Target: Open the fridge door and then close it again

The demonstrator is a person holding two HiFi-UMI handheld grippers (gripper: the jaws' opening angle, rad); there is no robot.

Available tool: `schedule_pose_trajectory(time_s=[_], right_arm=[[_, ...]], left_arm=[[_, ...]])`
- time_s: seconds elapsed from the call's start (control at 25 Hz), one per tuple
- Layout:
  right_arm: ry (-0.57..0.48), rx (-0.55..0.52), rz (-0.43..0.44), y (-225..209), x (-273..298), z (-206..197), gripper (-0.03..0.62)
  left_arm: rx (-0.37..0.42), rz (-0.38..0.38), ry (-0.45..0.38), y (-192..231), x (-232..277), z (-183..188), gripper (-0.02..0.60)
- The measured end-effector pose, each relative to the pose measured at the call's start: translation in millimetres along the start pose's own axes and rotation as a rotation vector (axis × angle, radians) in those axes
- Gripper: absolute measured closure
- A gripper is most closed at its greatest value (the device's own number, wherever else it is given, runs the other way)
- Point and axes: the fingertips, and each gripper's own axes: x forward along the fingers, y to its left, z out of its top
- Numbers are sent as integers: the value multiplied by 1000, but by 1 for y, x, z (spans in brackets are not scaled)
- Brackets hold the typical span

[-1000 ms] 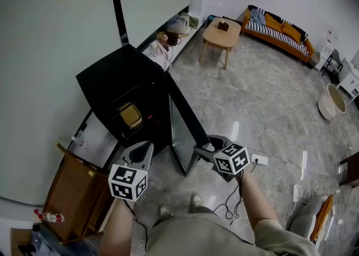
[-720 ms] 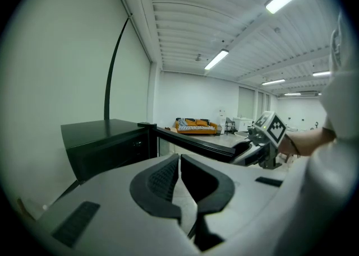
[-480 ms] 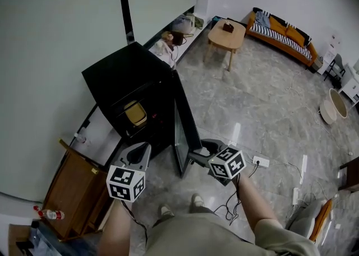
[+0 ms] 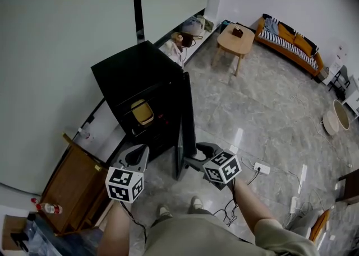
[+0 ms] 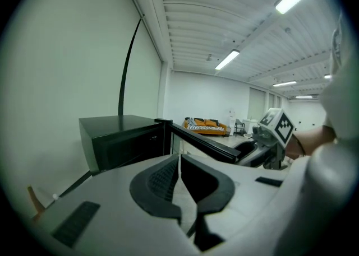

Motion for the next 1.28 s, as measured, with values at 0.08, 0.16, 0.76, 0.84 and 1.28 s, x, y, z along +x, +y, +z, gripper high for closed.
schedule_pose_trajectory(time_s=[0.08,0.16,0.76,0.84,1.28], right_arm=[[4,-3,8,5,5,2,345],[7,-7,15,10,11,5,345],[-13,-21,92,46,68,35,350],[-13,-26,95,51,78,40,350],[-45,16,119,69,129,70,365]], left_arm=[[-5,9,0,6,-3,-3,566],[-8,23,0,13,-7,-5,566],[-55,122,-10,67,-39,-17,566],[-61,133,-12,75,-43,-20,566],[-83,176,-10,112,-53,-26,566]])
